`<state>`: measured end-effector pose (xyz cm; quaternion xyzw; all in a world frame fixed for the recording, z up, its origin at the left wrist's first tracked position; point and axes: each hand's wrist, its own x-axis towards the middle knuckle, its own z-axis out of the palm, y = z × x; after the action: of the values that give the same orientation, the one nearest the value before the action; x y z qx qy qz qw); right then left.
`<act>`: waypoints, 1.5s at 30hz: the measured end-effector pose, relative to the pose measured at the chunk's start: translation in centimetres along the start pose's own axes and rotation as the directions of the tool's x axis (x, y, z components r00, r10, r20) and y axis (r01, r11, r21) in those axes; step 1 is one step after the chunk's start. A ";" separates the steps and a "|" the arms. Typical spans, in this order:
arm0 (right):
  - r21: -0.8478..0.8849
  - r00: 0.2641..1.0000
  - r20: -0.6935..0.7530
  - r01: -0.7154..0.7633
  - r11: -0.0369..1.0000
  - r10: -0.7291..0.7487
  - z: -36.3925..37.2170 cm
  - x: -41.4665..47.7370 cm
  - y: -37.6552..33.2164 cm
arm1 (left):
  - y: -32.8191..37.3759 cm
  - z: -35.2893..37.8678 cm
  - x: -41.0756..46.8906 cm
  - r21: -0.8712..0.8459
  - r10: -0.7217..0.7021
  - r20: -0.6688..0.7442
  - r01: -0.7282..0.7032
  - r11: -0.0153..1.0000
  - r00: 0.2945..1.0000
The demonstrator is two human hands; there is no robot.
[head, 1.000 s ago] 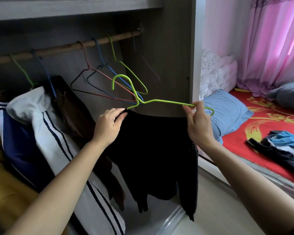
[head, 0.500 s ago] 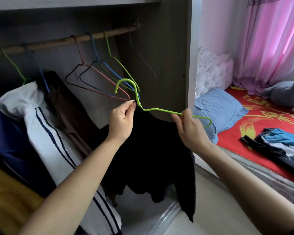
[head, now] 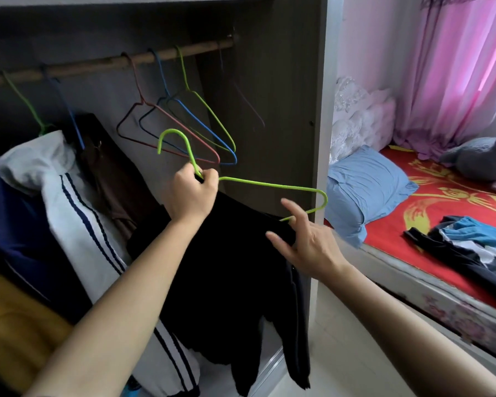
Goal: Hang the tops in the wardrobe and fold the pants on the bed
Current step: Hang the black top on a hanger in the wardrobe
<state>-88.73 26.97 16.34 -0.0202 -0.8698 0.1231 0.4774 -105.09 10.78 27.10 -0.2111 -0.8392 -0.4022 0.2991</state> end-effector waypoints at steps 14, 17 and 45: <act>0.064 0.957 0.186 0.216 0.974 -0.224 -2.9 -1.9 4.4 | -5.0 -0.6 2.0 0.027 0.309 -0.021 -0.308 0.951 0.951; 0.091 0.949 0.183 0.243 0.966 -0.256 -3.1 -1.8 4.7 | -5.8 -0.7 2.5 0.045 0.381 0.000 -0.381 0.923 0.924; 0.075 0.944 0.323 0.042 0.996 -0.064 -3.8 5.0 1.2 | -0.5 2.2 -1.9 -0.204 0.428 0.251 -0.385 0.900 0.868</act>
<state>-88.38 29.59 22.10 0.0396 -0.9323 0.1409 0.3308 -104.69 12.06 24.42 -0.4613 -0.7782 -0.3557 0.2347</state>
